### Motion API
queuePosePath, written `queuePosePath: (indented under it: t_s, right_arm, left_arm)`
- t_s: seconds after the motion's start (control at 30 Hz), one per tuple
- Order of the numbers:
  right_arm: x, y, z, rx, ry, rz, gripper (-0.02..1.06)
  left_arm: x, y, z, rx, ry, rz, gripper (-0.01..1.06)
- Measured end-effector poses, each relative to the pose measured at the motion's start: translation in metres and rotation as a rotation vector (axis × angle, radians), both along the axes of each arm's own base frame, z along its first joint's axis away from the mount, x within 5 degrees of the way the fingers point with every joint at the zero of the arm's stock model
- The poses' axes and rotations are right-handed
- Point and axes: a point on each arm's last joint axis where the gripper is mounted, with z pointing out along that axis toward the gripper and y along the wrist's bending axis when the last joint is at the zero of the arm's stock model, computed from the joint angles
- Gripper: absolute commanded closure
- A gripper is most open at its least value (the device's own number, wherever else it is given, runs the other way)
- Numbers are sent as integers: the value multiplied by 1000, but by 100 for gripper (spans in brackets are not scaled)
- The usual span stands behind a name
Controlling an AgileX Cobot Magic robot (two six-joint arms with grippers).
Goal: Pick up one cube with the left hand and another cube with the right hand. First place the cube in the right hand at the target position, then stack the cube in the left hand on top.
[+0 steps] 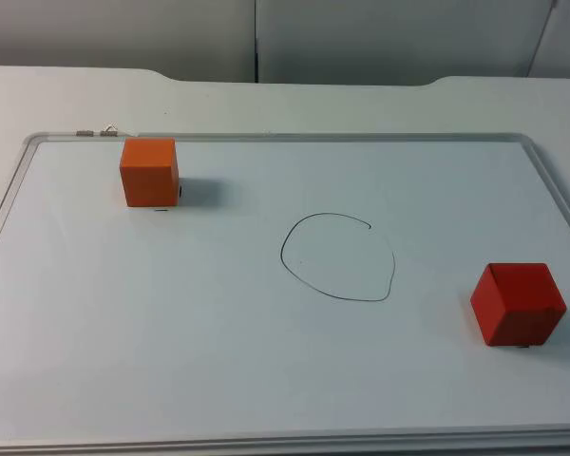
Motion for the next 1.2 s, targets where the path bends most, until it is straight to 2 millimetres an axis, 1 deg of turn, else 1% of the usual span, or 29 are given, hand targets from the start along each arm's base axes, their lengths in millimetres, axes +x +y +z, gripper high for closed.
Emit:
queuePosePath:
  t_s: [0.37,0.5,0.53,0.57,0.67,0.7,0.73,0.83,0.87,0.9,0.93,0.97,1.0,1.03,1.13,1.17,1.2]
  right_arm:
    - [1,2,2,-42,2,49,0]
    - [14,4,23,-64,8,83,0]
    - [14,4,23,-64,8,83,0]
    - [18,5,31,-70,9,86,0]
    - [42,7,64,-72,4,102,0]
    - [42,7,64,-72,4,102,0]
    - [50,8,72,-61,5,108,0]
    - [85,14,95,-14,61,142,1]
    - [85,14,95,-14,61,142,1]
    - [96,16,99,3,80,161,1]
    - [118,20,104,29,123,190,2]
    - [132,24,106,50,151,214,2]
    - [132,24,106,50,151,214,2]
    - [143,27,106,70,171,239,2]
    - [181,34,102,128,252,287,2]
    - [181,34,102,128,252,287,2]
    - [193,36,98,143,290,294,2]
  left_arm:
    - [0,0,0,0,0,0,0]
    - [0,0,0,0,0,0,0]
    - [0,0,0,0,0,0,0]
    - [0,0,0,0,0,0,0]
    - [0,0,0,0,0,0,0]
    - [0,0,0,0,0,0,0]
    - [0,0,0,0,0,0,0]
    - [0,0,0,0,0,0,0]
    - [0,0,0,0,0,0,0]
    - [0,0,0,0,0,0,0]
    - [0,0,0,0,0,0,0]
    - [0,0,0,0,0,0,0]
    - [0,0,0,0,0,0,0]
    - [0,0,0,0,0,0,0]
    - [0,0,0,0,0,0,0]
    - [0,0,0,0,0,0,0]
    - [0,0,0,0,0,0,0]
